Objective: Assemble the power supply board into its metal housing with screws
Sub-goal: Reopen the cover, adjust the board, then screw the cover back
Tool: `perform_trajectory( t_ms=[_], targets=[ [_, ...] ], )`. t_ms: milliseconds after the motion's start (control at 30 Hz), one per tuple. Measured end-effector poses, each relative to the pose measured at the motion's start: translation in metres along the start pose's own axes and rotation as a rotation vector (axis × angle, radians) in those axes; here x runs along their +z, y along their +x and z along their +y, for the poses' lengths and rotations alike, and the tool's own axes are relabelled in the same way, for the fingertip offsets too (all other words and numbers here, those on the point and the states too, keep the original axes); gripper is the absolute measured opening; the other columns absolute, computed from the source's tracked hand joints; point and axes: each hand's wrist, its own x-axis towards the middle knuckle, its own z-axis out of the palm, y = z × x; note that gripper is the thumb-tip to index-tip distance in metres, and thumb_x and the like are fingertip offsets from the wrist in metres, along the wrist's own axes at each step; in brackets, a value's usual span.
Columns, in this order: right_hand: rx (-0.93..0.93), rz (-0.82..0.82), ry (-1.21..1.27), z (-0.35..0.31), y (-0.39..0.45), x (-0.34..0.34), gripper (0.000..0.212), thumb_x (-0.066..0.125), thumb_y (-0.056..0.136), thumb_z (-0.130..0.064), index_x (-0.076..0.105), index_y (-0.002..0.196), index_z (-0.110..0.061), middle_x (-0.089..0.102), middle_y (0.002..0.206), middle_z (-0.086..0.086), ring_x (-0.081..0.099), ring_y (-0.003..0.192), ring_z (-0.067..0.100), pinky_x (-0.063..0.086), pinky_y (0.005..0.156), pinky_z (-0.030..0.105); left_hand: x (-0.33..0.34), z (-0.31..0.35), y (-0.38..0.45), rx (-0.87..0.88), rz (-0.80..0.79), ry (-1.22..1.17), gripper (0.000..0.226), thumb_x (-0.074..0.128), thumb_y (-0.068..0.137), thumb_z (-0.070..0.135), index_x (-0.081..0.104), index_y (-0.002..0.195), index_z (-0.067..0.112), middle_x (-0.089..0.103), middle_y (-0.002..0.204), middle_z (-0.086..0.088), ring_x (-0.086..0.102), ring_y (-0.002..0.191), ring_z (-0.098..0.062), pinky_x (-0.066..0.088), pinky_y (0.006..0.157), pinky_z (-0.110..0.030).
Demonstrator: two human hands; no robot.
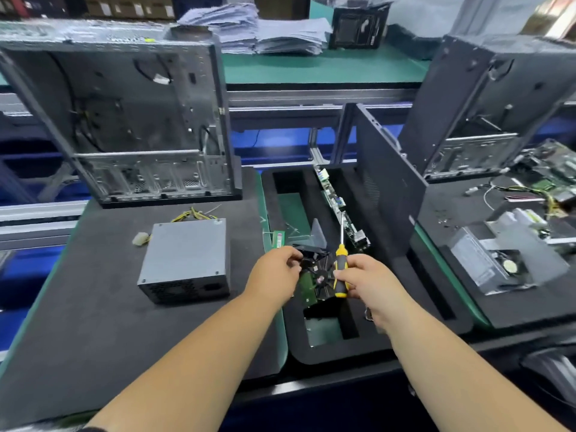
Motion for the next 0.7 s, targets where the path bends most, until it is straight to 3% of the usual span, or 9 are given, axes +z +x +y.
perform_trajectory(
  t_ms=[100, 200, 300, 400, 467, 567, 700],
  targets=[
    [0.006, -0.025, -0.020, 0.008, 0.007, -0.005, 0.013, 0.065, 0.088, -0.004, 0.064, 0.100, 0.001, 0.061, 0.077, 0.010, 0.059, 0.070, 0.019, 0.056, 0.070, 0.036, -0.005, -0.005, -0.007, -0.037, 0.063, 0.027, 0.022, 0.062, 0.089, 0.014, 0.069, 0.100, 0.032, 0.064, 0.092, 0.016, 0.056, 0.073, -0.002, 0.041, 0.069, -0.013],
    [0.008, -0.078, -0.053, 0.014, 0.015, 0.002, 0.013, 0.067, 0.086, -0.007, 0.065, 0.098, -0.002, 0.065, 0.088, 0.021, 0.059, 0.076, 0.023, 0.053, 0.070, 0.037, -0.022, -0.018, -0.023, -0.071, 0.150, 0.063, 0.018, 0.066, 0.086, 0.022, 0.063, 0.078, 0.038, 0.061, 0.078, 0.019, 0.056, 0.070, 0.003, 0.040, 0.063, -0.016],
    [0.005, -0.142, -0.103, 0.022, 0.028, 0.020, 0.015, 0.071, 0.083, -0.011, 0.063, 0.092, -0.001, 0.060, 0.082, 0.013, 0.056, 0.075, 0.024, 0.052, 0.076, 0.046, -0.045, -0.034, -0.043, -0.108, 0.246, 0.062, 0.018, 0.066, 0.084, 0.024, 0.061, 0.075, 0.038, 0.060, 0.076, 0.020, 0.054, 0.071, 0.001, 0.041, 0.061, -0.019],
    [-0.004, -0.198, -0.211, 0.025, 0.038, 0.047, 0.022, 0.074, 0.080, -0.018, 0.062, 0.088, -0.002, 0.059, 0.076, 0.009, 0.050, 0.064, 0.018, 0.042, 0.061, 0.030, -0.069, -0.049, -0.067, -0.164, 0.345, 0.022, 0.021, 0.068, 0.082, 0.021, 0.060, 0.076, 0.039, 0.059, 0.077, 0.023, 0.053, 0.065, 0.000, 0.039, 0.060, -0.018],
    [-0.020, -0.234, -0.299, 0.026, 0.041, 0.070, 0.024, 0.077, 0.078, -0.023, 0.058, 0.074, -0.009, 0.056, 0.067, 0.005, 0.043, 0.054, 0.015, 0.033, 0.052, 0.026, -0.084, -0.061, -0.084, -0.210, 0.405, 0.017, 0.019, 0.069, 0.082, 0.022, 0.060, 0.077, 0.037, 0.059, 0.077, 0.021, 0.052, 0.065, -0.001, 0.039, 0.060, -0.017],
    [-0.066, -0.285, -0.484, 0.031, 0.042, 0.105, 0.033, 0.081, 0.076, -0.031, 0.052, 0.069, -0.018, 0.060, 0.070, 0.003, 0.050, 0.061, 0.018, 0.034, 0.056, 0.027, -0.108, -0.078, -0.107, -0.263, 0.474, 0.012, 0.019, 0.069, 0.083, 0.021, 0.062, 0.079, 0.038, 0.061, 0.079, 0.012, 0.055, 0.068, -0.003, 0.044, 0.063, -0.018],
    [-0.092, -0.242, -0.712, 0.035, 0.038, 0.138, 0.032, 0.080, 0.075, -0.037, 0.052, 0.073, -0.021, 0.064, 0.084, 0.002, 0.060, 0.076, 0.020, 0.044, 0.063, 0.027, -0.136, -0.093, -0.126, -0.288, 0.531, -0.061, 0.019, 0.066, 0.086, 0.012, 0.066, 0.082, 0.031, 0.060, 0.077, 0.005, 0.052, 0.064, 0.001, 0.043, 0.061, -0.008]
  ],
)
